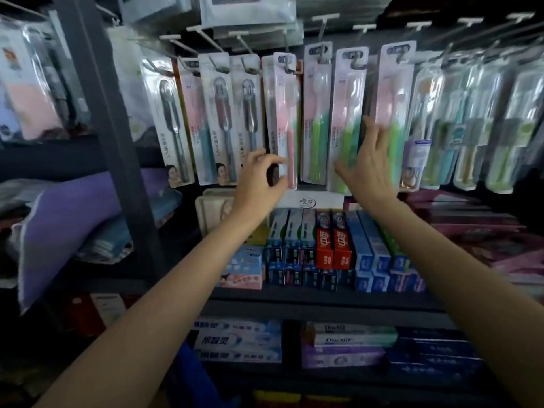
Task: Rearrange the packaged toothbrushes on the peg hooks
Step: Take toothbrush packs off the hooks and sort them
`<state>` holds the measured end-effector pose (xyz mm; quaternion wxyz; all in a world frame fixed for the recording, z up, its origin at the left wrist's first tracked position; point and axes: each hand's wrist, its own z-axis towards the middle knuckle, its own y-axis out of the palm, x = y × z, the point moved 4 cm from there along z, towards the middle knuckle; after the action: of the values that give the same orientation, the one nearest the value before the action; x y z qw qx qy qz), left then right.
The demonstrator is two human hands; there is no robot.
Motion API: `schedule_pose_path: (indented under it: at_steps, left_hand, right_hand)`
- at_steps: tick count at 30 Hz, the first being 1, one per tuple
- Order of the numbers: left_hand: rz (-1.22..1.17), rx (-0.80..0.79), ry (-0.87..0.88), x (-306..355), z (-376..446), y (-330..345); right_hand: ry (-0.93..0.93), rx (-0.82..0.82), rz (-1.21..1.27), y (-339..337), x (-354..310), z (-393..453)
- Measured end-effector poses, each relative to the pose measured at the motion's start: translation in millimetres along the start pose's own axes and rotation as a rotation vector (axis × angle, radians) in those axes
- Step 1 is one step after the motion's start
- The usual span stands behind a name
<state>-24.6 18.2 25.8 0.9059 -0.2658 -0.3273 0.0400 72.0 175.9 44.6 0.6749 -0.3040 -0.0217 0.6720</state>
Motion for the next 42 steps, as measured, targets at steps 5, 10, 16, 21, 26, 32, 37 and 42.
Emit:
schedule_pose_path:
  at_steps: [5,10,16,21,26,32,37,42]
  left_hand:
    - [0.03,0.02,-0.073,-10.1,16.0,23.1]
    - [-0.051,0.008,-0.058,-11.1,19.8,25.2]
    - [-0.064,0.171,-0.03,-32.6,17.8,17.2]
    - [-0.055,0.193,0.034,-36.4,13.3,18.2]
    - [-0.001,0.209,0.036,-35.1,5.4,5.6]
    - [0.059,0.298,0.109,-19.0,-15.6,9.7]
    - [0.079,0.246,0.161,14.8,-24.0,23.6]
    - [0.024,0.272,0.162,44.5,-13.5,47.4]
  right_hand:
    - [0.104,-0.013,0.133,22.8,7.6,-3.3]
    - [0.13,-0.012,0.243,26.7,15.5,-3.5]
    - [0.137,0.055,0.28,26.3,15.1,-10.7]
    - [0.15,0.069,0.287,33.0,7.9,-15.3]
    - [0.169,0.013,0.21,16.2,12.5,-28.7]
    - [0.374,0.228,-0.017,-39.3,46.7,-28.4]
    - [0.486,-0.023,0.142,-37.5,70.3,-15.1]
    - [0.338,0.043,0.256,-66.4,95.0,-17.4]
